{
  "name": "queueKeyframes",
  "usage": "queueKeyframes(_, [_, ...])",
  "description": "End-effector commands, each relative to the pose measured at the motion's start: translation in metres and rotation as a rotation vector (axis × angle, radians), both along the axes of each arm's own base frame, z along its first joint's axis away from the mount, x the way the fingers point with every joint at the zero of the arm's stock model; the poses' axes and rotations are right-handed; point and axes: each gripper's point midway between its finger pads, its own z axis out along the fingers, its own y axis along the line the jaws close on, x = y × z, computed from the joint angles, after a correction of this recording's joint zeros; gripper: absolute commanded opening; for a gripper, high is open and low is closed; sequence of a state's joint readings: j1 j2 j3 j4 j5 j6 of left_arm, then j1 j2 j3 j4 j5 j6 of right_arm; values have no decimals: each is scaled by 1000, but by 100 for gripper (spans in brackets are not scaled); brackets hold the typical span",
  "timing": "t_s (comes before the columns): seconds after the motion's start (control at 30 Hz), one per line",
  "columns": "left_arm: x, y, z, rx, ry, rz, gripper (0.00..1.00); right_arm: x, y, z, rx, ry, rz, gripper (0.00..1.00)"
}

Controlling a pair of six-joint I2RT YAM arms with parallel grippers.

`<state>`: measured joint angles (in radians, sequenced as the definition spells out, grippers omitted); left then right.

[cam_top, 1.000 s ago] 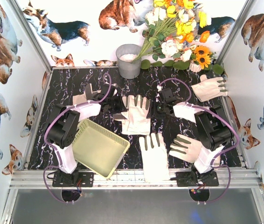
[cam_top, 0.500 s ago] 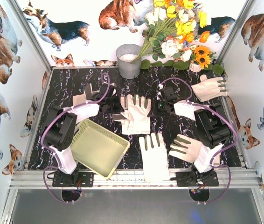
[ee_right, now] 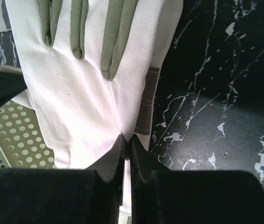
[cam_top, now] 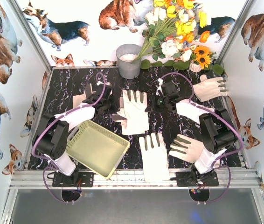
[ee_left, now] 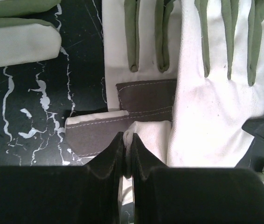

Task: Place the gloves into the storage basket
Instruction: Pair the glove with the glove.

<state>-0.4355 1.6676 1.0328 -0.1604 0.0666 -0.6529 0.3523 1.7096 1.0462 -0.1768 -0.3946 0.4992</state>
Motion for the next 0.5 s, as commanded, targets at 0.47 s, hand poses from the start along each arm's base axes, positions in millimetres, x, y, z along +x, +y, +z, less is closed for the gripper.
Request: queueKeyframes(0.47, [-13,50,-21,148,55,103,0,15,27,17,-9,-80,59,0])
